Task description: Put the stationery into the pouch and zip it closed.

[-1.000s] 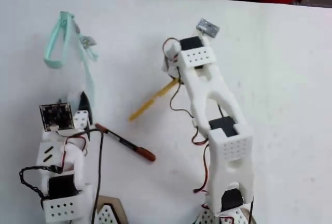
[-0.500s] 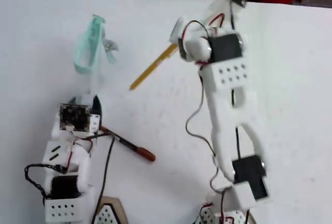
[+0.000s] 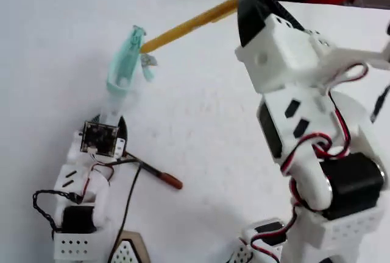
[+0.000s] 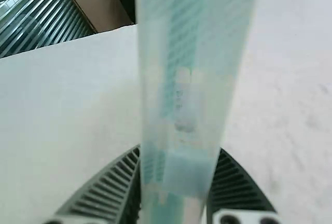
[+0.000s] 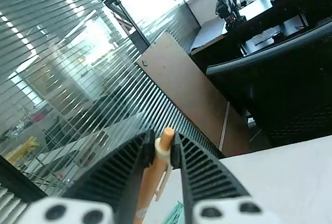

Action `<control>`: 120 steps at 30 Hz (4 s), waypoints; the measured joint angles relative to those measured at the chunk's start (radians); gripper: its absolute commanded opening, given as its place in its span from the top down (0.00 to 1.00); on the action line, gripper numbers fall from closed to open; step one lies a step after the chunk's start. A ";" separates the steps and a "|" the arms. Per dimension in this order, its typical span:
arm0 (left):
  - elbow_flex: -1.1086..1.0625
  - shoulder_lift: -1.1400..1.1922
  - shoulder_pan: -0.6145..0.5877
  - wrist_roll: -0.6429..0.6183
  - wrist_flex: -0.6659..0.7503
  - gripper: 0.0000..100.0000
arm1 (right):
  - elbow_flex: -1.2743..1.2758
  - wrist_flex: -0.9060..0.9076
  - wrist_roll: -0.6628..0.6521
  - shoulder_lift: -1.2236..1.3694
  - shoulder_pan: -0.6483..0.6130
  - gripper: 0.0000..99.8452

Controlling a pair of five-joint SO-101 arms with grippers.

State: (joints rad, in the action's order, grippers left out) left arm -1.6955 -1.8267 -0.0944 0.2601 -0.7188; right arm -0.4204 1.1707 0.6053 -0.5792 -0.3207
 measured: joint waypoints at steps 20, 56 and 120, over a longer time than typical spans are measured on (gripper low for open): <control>0.000 0.000 0.000 0.000 0.000 0.84 | 0.341 -0.219 -0.003 0.011 -0.127 0.98; 0.000 0.009 0.000 0.000 -0.002 0.84 | 0.545 -0.193 -0.430 0.012 -0.537 0.78; 0.330 0.009 -0.160 -0.318 0.055 0.75 | 1.551 -1.022 -0.354 -0.064 -0.308 0.77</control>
State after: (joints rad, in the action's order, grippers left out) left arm -1.3656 -1.8174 -0.2539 -0.0575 -0.6636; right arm 1.1308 0.1488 0.2509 -0.6437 -0.6291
